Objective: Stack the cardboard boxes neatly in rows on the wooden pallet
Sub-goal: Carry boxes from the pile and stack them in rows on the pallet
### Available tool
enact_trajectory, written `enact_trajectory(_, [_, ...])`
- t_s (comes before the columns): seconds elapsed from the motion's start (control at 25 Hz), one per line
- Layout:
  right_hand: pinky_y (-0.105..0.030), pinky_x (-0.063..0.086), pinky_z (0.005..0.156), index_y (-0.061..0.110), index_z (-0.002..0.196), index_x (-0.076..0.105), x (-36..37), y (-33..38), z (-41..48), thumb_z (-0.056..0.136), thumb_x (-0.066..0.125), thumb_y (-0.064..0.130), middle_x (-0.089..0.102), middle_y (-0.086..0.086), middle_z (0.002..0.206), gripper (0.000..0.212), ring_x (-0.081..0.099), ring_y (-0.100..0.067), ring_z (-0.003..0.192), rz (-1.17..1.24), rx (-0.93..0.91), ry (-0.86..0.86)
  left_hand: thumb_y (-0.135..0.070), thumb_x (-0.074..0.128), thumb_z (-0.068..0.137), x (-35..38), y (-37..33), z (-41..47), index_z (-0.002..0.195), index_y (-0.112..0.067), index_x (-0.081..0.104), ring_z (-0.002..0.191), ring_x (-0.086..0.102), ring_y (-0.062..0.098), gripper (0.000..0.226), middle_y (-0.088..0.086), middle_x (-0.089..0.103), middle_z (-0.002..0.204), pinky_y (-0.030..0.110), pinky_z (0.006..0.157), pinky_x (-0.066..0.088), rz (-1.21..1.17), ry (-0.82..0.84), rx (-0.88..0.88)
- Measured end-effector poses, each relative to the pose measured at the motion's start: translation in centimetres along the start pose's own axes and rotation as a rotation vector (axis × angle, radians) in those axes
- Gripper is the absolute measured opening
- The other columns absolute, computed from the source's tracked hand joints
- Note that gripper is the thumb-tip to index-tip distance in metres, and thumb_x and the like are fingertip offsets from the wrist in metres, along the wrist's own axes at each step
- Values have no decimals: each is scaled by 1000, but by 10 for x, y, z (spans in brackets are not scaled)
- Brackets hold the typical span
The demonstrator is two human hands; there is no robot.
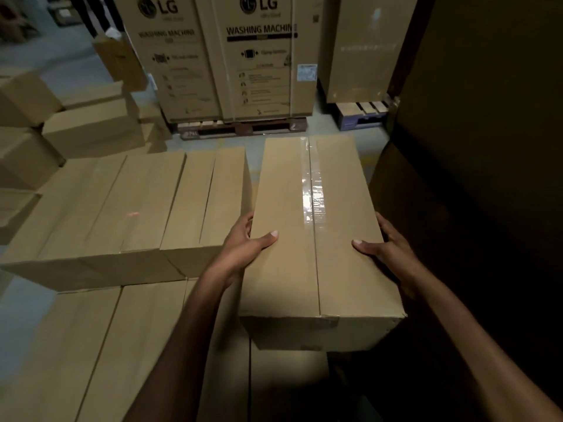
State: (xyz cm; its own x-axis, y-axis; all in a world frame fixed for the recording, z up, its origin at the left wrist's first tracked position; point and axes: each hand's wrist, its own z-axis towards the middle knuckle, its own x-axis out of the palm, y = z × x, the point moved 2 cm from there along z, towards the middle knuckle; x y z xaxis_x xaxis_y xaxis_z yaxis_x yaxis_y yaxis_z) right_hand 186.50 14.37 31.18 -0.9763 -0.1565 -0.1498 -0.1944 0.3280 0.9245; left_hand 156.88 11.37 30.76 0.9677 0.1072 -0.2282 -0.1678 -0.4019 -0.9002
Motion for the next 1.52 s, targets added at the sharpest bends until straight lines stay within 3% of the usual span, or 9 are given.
enact_trajectory(0.08, [-19, 45, 69, 52, 126, 46, 5, 1, 73, 92, 73, 9, 60, 24, 105, 61, 61, 2, 92, -21, 25, 47, -33, 83, 85, 3, 1, 65, 152, -27, 40, 132, 54, 19, 80, -3, 56, 146, 46, 111, 47, 27, -61, -34])
enact_trajectory(0.2, [-17, 45, 71, 57, 116, 46, 17, -5, 172, 92, 72, 7, 61, 26, 105, 60, 61, 3, 93, -58, 32, 102, -29, 81, 87, 8, 7, 149, 150, -26, 41, 129, 44, 8, 75, -16, 45, 137, 35, 108, 42, 57, -109, -59])
enact_trajectory(0.36, [-24, 49, 84, 46, 135, 50, 40, -33, 296, 90, 73, 6, 66, 20, 119, 64, 62, -4, 111, -61, 8, 159, -30, 81, 87, 7, 33, 256, 143, -21, 49, 119, 56, 14, 65, -10, 55, 127, 32, 100, 46, 160, -157, -38])
enact_trajectory(0.52, [-34, 50, 100, 36, 153, 38, 66, -64, 375, 90, 73, 7, 61, 10, 135, 78, 58, -9, 121, -69, -8, 215, -82, 80, 54, -11, 104, 367, 128, -32, 62, 111, 67, 21, 91, 3, 64, 127, 43, 101, 55, 291, -264, -19])
enact_trajectory(0.6, [-31, 49, 98, 34, 156, 34, 74, -78, 398, 91, 73, 8, 57, 8, 139, 80, 55, -7, 122, -64, 3, 236, -84, 78, 50, -21, 136, 405, 122, -37, 64, 107, 68, 26, 87, 6, 67, 119, 44, 96, 58, 369, -304, -48])
enact_trajectory(0.88, [-30, 53, 97, 35, 154, 35, 89, -113, 422, 91, 73, 10, 57, 10, 137, 77, 57, -8, 121, -5, 15, 282, -43, 86, 74, -12, 96, 389, 128, -21, 64, 117, 51, 35, 63, 16, 55, 119, 39, 98, 49, 577, -328, -88])
enact_trajectory(1.28, [-42, 46, 110, 45, 160, 16, 111, -138, 409, 81, 83, 31, 47, 12, 149, 104, 51, -8, 131, -51, 5, 307, -40, 86, 77, -22, 130, 378, 141, -12, 54, 123, 45, 35, 78, 16, 49, 128, 39, 101, 44, 703, -347, -106])
enact_trajectory(1.4, [-42, 44, 111, 48, 160, 11, 117, -137, 409, 86, 81, 31, 47, 21, 142, 103, 51, -2, 127, -104, 0, 322, -29, 85, 81, -18, 127, 365, 149, -21, 49, 124, 38, 25, 78, 10, 39, 136, 33, 101, 38, 710, -356, 9])
enact_trajectory(1.52, [-47, 41, 116, 50, 160, 9, 119, -134, 412, 82, 81, 40, 43, 14, 154, 107, 48, -11, 136, -144, 11, 335, -27, 80, 86, -25, 135, 349, 149, -27, 47, 129, 36, 24, 71, 6, 38, 145, 34, 102, 36, 684, -422, 83])
